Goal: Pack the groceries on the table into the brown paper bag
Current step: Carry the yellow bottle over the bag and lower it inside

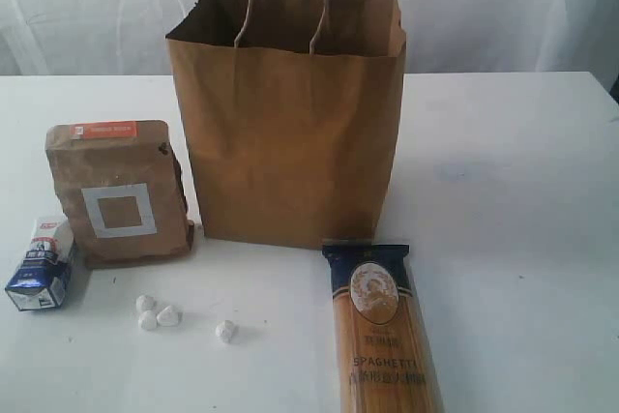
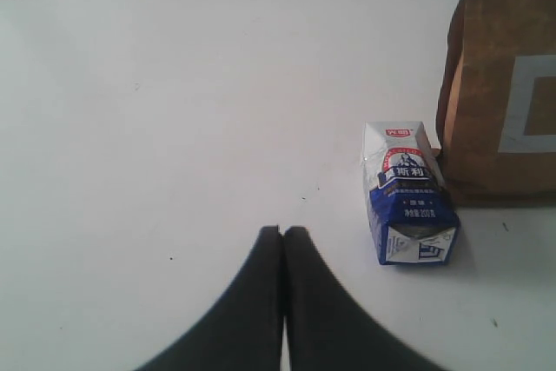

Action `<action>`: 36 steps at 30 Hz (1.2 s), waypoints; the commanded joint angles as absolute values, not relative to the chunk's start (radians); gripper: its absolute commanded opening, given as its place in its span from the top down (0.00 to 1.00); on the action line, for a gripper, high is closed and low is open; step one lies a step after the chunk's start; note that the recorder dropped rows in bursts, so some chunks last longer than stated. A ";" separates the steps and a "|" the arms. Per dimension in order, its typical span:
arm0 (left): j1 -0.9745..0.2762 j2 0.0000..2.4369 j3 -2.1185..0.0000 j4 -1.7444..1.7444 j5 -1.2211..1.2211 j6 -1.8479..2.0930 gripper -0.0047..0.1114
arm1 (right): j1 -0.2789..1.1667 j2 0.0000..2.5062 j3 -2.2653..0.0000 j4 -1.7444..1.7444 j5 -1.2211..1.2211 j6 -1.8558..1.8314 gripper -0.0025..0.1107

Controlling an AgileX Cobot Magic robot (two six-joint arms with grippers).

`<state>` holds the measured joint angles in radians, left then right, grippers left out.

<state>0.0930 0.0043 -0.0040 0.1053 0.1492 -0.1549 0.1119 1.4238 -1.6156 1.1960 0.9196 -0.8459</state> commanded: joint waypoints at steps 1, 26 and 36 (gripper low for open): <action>0.087 0.000 0.000 0.102 0.149 -0.157 0.96 | 0.124 1.459 -1.627 1.298 0.964 -0.949 0.98; 0.087 0.000 0.000 0.102 0.149 -0.157 0.96 | 0.260 1.627 -1.625 1.341 0.820 -1.276 0.98; 0.087 0.000 0.000 0.102 0.149 -0.157 0.96 | 0.261 1.719 -1.612 1.156 0.906 -1.246 0.98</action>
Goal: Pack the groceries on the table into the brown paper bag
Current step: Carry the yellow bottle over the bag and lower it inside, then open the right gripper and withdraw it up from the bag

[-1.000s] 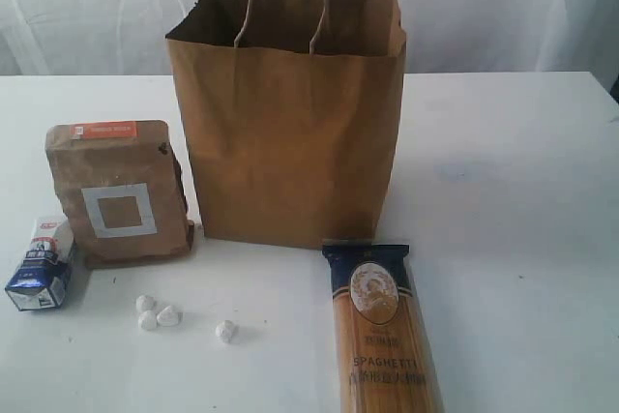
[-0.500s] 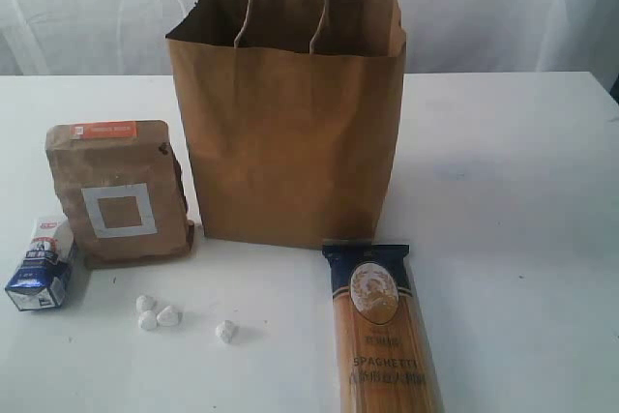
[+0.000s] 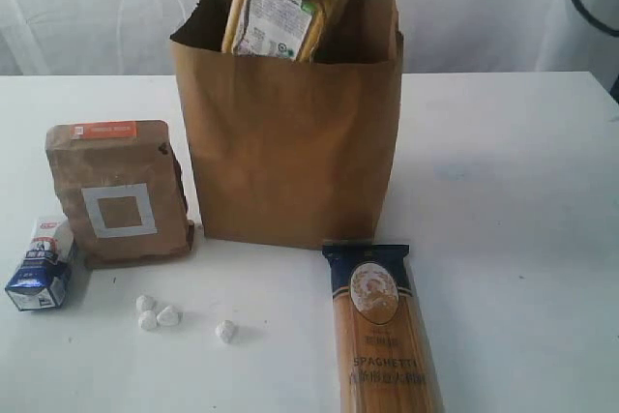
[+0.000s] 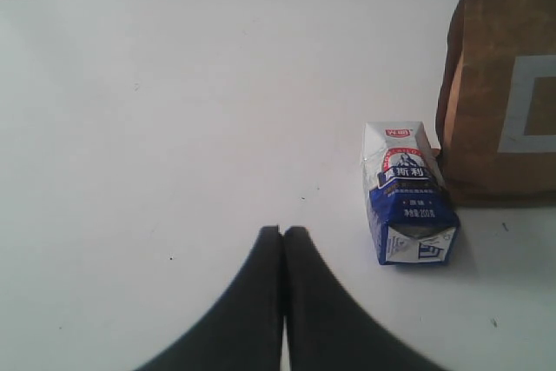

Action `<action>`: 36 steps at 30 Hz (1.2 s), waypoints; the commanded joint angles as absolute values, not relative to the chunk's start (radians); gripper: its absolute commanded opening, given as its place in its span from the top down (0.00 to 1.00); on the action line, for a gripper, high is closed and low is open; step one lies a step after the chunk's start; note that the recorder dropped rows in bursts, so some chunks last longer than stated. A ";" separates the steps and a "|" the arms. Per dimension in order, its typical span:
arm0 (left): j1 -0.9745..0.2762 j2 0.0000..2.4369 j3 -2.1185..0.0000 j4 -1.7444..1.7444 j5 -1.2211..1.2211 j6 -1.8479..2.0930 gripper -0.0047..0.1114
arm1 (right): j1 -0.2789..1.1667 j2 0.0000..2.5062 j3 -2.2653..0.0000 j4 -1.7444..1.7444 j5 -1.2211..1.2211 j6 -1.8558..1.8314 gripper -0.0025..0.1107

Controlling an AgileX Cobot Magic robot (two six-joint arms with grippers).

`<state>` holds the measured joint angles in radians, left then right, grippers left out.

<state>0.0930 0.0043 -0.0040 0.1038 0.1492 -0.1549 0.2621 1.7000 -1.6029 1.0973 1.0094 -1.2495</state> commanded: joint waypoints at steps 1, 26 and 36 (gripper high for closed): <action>0.087 0.000 0.000 0.102 0.149 -0.157 0.96 | 0.261 1.739 -1.612 1.154 0.855 -1.246 0.97; 0.087 0.000 0.000 0.102 0.149 -0.157 0.96 | 0.261 1.789 -1.612 1.119 0.844 -1.132 0.53; 0.087 0.000 0.000 0.102 0.148 -0.155 0.96 | 0.261 1.789 -1.612 1.102 0.829 -1.092 0.52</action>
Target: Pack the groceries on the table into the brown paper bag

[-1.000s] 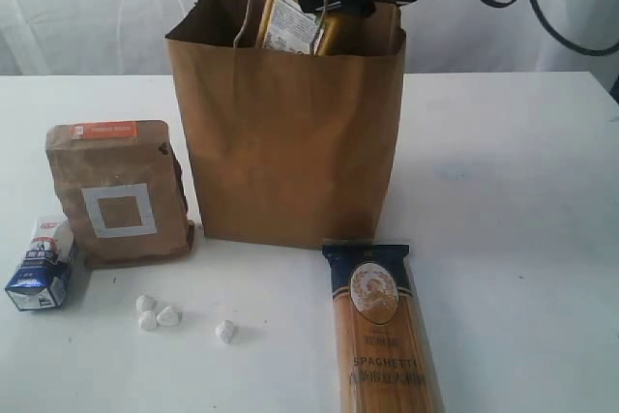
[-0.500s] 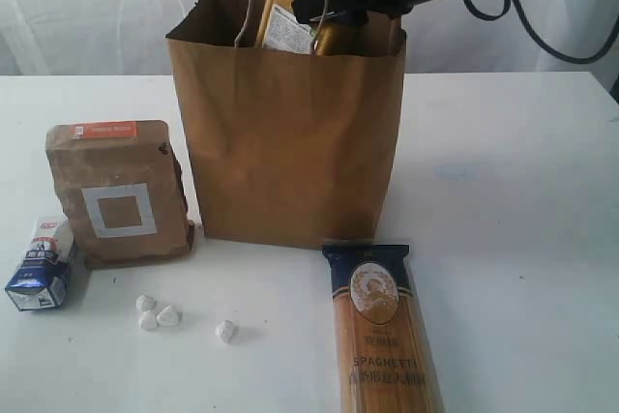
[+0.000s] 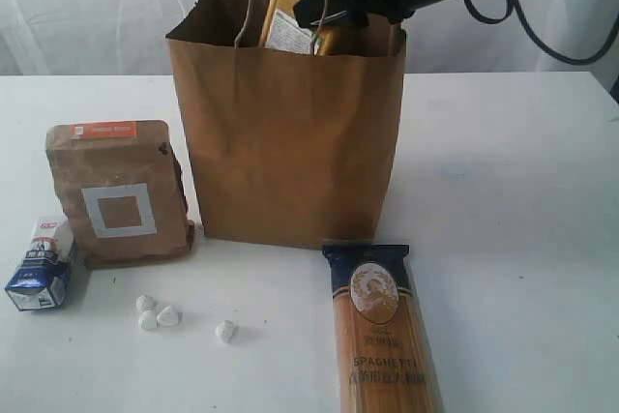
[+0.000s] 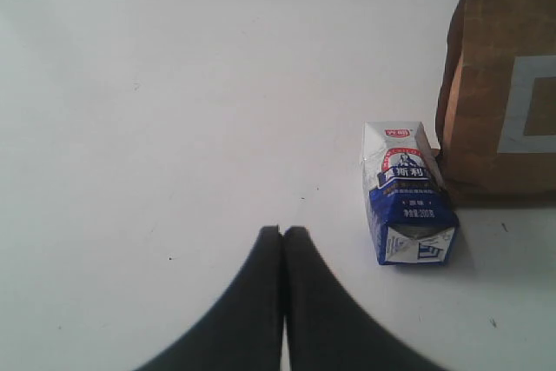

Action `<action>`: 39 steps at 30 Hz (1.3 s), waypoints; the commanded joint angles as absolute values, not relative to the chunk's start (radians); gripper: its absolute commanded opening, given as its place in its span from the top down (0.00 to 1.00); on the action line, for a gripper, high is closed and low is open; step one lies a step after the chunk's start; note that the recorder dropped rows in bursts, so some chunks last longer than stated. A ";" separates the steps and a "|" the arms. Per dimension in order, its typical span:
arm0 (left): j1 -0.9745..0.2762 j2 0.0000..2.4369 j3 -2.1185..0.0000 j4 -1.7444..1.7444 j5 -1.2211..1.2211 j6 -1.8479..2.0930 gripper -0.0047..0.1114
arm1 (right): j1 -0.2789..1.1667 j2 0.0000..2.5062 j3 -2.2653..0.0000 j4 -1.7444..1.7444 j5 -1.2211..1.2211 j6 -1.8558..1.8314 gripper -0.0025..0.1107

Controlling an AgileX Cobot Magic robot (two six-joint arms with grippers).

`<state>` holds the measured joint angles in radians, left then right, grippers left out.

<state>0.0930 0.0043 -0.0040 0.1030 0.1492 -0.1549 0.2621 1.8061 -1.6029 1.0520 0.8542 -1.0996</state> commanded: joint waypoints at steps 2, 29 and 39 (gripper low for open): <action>0.087 0.000 0.000 0.102 0.148 -0.155 0.96 | 0.261 1.792 -1.612 1.084 0.822 -1.092 0.52; 0.087 0.000 0.000 0.102 0.148 -0.155 0.96 | 0.261 1.814 -1.624 1.068 0.943 -1.008 0.33; 0.087 0.000 0.000 0.102 0.148 -0.155 0.96 | 0.259 1.683 -1.713 1.067 0.936 -1.008 0.33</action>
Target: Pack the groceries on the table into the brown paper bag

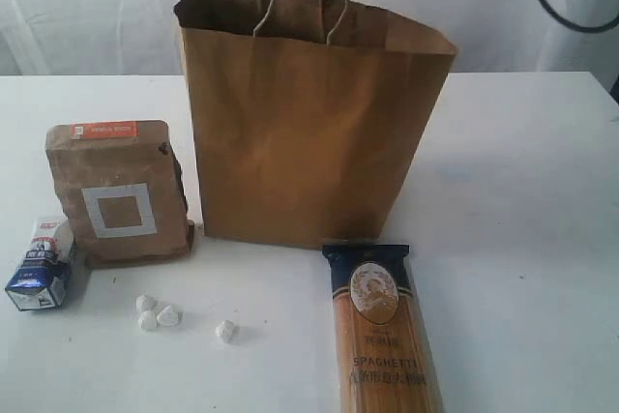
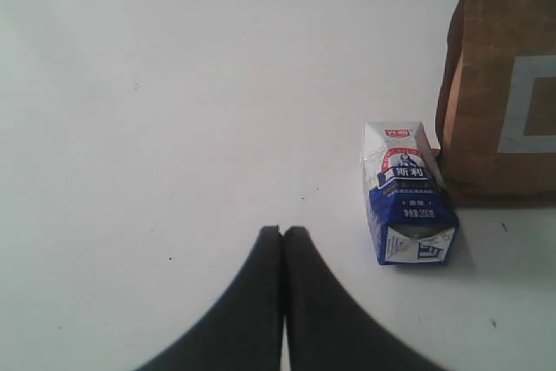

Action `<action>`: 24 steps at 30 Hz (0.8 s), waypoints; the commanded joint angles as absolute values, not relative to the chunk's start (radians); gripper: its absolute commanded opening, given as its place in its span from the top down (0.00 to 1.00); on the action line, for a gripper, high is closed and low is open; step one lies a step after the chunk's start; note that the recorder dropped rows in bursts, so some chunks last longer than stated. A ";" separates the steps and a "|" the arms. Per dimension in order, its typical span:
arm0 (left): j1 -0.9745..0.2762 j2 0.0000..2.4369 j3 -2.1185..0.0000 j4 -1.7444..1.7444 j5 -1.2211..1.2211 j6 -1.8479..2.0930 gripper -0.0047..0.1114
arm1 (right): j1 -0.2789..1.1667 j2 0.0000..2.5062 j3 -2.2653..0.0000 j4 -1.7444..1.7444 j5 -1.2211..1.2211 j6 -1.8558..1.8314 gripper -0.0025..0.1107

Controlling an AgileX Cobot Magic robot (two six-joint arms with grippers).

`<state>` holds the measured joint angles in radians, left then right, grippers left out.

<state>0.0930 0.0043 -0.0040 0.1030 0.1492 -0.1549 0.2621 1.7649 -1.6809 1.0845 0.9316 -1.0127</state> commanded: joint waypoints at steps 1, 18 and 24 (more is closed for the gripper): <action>0.087 0.000 0.000 0.102 0.148 -0.155 0.96 | 0.259 1.664 -1.714 1.050 0.936 -1.008 0.33; 0.087 0.000 0.000 0.102 0.148 -0.155 0.96 | 0.143 1.337 -1.571 -0.461 1.088 0.057 0.98; 0.087 0.000 0.000 0.102 0.148 -0.155 0.96 | 0.048 1.303 -1.310 -0.318 1.162 0.100 0.98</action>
<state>0.0930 0.0043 -0.0040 0.1030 0.1492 -0.1549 0.0689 1.3208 -1.4252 -0.3959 1.1426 0.0671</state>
